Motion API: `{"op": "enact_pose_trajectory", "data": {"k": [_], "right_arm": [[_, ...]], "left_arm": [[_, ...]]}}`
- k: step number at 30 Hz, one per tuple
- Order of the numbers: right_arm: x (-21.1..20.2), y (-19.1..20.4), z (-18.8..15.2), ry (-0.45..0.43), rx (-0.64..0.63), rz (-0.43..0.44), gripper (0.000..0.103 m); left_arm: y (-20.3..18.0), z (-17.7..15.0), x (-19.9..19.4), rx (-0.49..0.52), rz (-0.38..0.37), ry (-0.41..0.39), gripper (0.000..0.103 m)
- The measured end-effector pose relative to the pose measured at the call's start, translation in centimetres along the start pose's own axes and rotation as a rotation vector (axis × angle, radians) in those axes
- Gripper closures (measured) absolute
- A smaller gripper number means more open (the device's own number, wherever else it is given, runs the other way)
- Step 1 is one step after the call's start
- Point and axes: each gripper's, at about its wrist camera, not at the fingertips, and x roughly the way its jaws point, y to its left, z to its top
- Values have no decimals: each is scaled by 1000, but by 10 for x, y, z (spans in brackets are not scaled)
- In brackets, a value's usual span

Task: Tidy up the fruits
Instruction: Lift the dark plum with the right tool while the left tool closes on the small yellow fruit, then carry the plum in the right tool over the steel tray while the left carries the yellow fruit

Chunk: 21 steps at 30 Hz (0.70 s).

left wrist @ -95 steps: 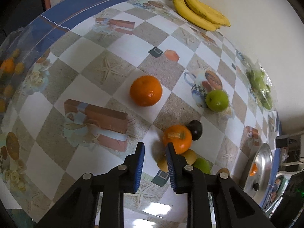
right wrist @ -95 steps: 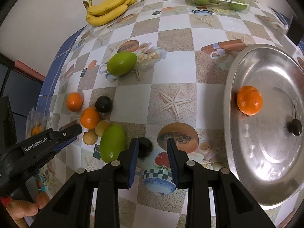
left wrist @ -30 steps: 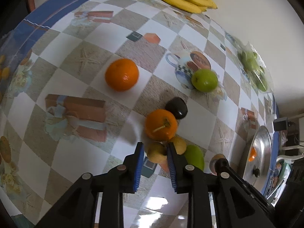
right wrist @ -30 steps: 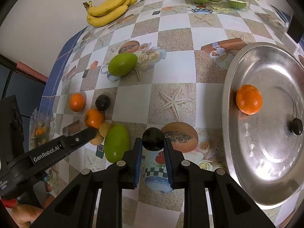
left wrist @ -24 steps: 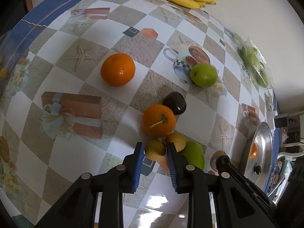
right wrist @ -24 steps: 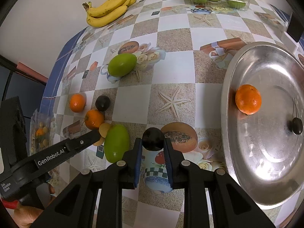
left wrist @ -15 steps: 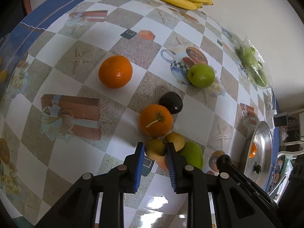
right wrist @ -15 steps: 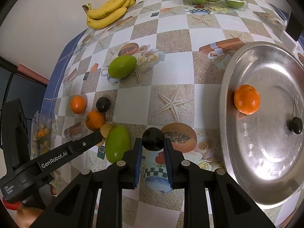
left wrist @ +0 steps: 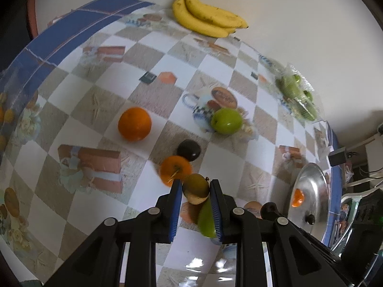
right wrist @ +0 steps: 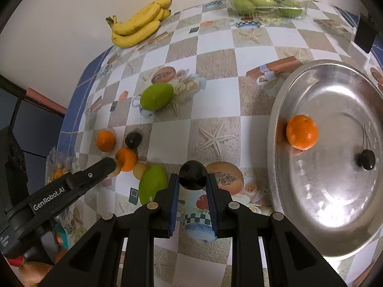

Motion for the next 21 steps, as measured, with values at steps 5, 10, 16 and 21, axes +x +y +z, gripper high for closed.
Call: {"op": "enact_pose_trajectory", "data": {"k": [5,10,16,21], "right_arm": [[-9,-6,2,-21,11,-2,79],[-18,-21,5,-41,52,-8,79],[-36,-51,7,-81,128,-34,79],[-51,-87,6,-110,216,-73,79]], "left_arm": [[-12,0,-5,27,-11,-20,78],[-34,-3,-7,87,-5,-37,78],[-68,-11,-6,172,-8,-45,78],[-103,-22,-1,266,-26,-36,78]]}}
